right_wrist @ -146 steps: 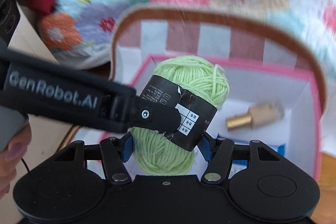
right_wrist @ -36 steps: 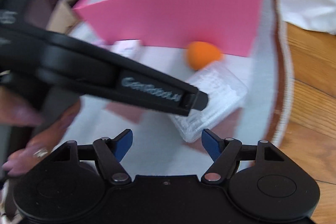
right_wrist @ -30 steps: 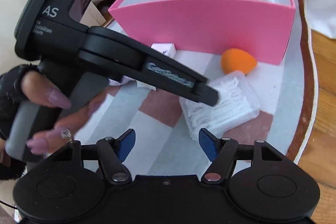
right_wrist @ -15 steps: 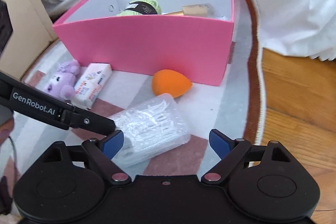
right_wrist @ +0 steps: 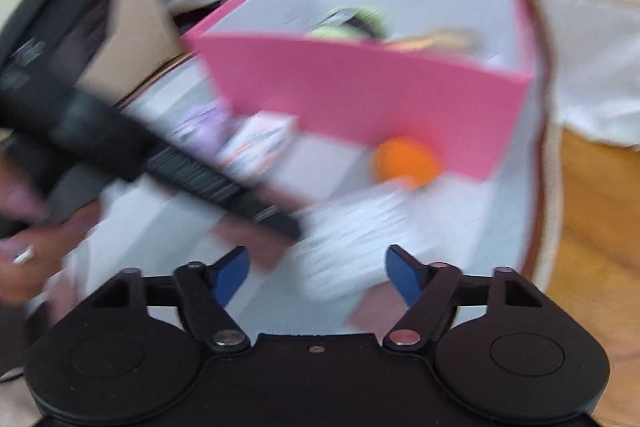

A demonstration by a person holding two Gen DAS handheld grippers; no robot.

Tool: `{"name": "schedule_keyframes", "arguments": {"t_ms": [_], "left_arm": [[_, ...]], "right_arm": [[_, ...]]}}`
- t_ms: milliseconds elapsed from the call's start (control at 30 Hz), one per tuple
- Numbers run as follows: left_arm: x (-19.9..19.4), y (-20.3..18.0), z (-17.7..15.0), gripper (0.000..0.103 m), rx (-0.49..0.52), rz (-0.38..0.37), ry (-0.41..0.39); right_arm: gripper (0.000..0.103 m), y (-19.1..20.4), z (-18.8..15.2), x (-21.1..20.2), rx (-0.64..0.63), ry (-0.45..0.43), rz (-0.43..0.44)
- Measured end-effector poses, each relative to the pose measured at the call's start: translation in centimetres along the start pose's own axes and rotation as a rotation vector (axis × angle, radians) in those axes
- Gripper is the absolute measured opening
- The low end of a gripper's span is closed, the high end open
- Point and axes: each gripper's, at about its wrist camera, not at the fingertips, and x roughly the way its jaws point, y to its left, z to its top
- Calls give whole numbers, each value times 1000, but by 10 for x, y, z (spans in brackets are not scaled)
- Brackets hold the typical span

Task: Organize objects
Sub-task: 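Grasp the clear plastic box with the left gripper, then lift and carry the clear box with the left gripper into the pink box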

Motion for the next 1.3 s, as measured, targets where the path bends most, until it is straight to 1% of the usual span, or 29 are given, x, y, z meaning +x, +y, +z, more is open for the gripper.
{"name": "schedule_keyframes", "arguments": {"t_ms": [33,67,133,200,267,300,333,467,567,600,633,700,733,767,867,933,967,1067,1100,1133,1200,1267,1300], "left_arm": [[0,3,0,26,-13,-13,5],[1,4,1,26,-29,-26,11],[5,8,1,26,-58,-47,15],[7,8,1,26,-60,-54,3],[8,8,1,26,-56,-56,-4],[9,8,2,26,-59,-59,-2],[9,8,1,26,-61,-61,0],[9,10,0,26,-65,-67,-8],[4,12,1,26,-64,-41,-33],[1,13,2,26,-49,-24,-47],[-2,14,3,27,-35,-12,-59],[-7,19,4,25,-29,-19,-63],[-8,22,4,24,-37,-24,-58],[-10,24,3,24,-45,-30,-54],[-9,25,-2,25,-31,-28,-46],[-7,25,-5,29,-30,-27,-40],[-6,25,-6,29,-37,-35,-38],[-3,25,-8,33,-43,-46,-37],[-3,24,-9,33,-39,-44,-41],[-3,24,-10,33,-38,-45,-41],[-4,26,-11,32,-48,-58,-23],[-7,27,-13,31,-60,-74,0],[-10,26,-15,31,-41,-71,-7]], "right_arm": [[86,-4,0,0,6,-21,-34],[86,-8,0,3,18,-21,-51],[86,-18,-3,8,46,3,-26],[87,-24,-6,15,54,20,-1],[89,-26,-7,20,46,15,37],[91,-26,-8,21,39,15,42],[93,-25,-8,24,30,14,40],[95,-20,-10,30,-26,1,24],[96,-12,-10,24,-54,25,18],[96,-10,-10,21,-53,40,36],[96,-10,-9,18,-34,61,73],[96,-11,-11,9,47,90,181],[95,-7,-12,7,51,100,206],[94,0,-13,5,23,104,196],[94,17,-11,5,-67,97,116],[94,21,-10,14,-54,117,58],[94,21,-10,21,-41,137,36],[92,25,-15,37,-36,177,25],[93,27,-17,41,-46,185,24],[93,30,-18,42,-66,173,7],[91,34,-18,43,-81,178,-15],[89,33,-15,41,-56,184,-31],[89,32,-14,38,-32,186,-27]]}}
